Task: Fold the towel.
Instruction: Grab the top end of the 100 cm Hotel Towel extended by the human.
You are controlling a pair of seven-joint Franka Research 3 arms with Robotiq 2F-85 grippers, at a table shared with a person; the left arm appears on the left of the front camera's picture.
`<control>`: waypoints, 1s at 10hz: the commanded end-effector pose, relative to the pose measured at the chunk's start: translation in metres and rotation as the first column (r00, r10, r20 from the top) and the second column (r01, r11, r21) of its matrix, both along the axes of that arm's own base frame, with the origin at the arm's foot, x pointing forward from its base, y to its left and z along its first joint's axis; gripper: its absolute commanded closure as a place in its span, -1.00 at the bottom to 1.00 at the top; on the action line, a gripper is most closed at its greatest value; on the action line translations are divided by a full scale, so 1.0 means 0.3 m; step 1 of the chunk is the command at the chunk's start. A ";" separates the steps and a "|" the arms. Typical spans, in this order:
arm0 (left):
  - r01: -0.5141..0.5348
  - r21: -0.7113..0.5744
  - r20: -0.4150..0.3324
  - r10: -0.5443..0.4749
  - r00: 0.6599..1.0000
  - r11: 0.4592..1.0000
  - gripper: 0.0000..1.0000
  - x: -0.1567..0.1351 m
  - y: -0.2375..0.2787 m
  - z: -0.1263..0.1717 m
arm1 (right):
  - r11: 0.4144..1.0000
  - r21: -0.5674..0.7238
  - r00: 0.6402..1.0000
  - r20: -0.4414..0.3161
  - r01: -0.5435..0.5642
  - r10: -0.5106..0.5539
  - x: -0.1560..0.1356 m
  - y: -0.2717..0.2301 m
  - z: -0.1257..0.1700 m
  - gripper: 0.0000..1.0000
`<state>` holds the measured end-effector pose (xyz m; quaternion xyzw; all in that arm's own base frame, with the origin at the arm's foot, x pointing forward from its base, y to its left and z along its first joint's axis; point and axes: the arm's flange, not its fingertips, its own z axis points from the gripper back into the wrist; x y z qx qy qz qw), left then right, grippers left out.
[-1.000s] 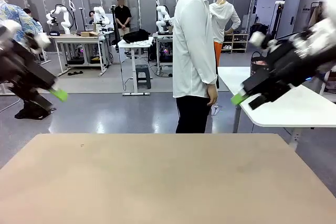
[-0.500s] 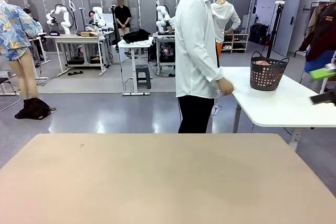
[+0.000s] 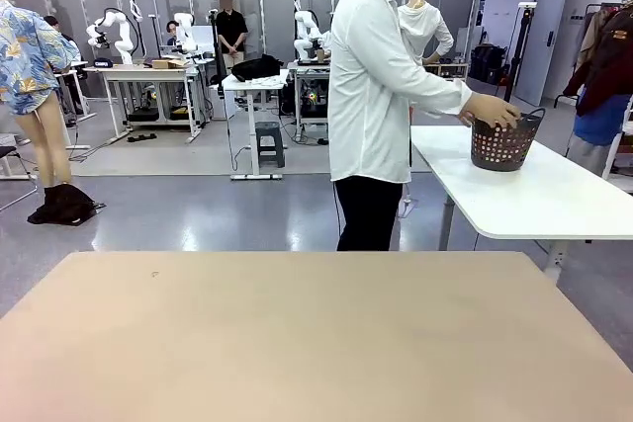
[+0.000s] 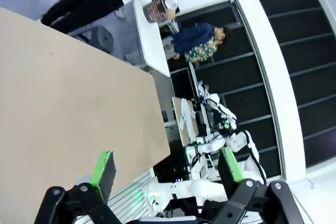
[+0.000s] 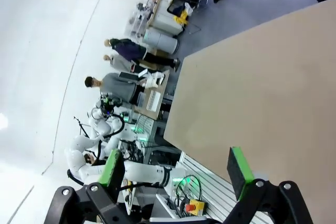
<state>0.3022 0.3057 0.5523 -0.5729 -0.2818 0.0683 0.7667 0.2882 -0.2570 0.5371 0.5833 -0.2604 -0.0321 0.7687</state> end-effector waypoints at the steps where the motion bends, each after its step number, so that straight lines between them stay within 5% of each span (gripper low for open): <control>1: 0.003 0.027 0.018 -0.003 1.000 1.000 -1.00 0.026 0.020 0.047 | 1.000 -0.005 0.999 0.033 0.006 -0.006 0.014 0.016 0.021 -1.00; 10: -0.018 0.008 -0.001 0.018 1.000 1.000 -1.00 -0.002 0.027 0.012 | 1.000 0.000 1.000 0.000 0.000 0.000 0.000 0.000 0.000 -1.00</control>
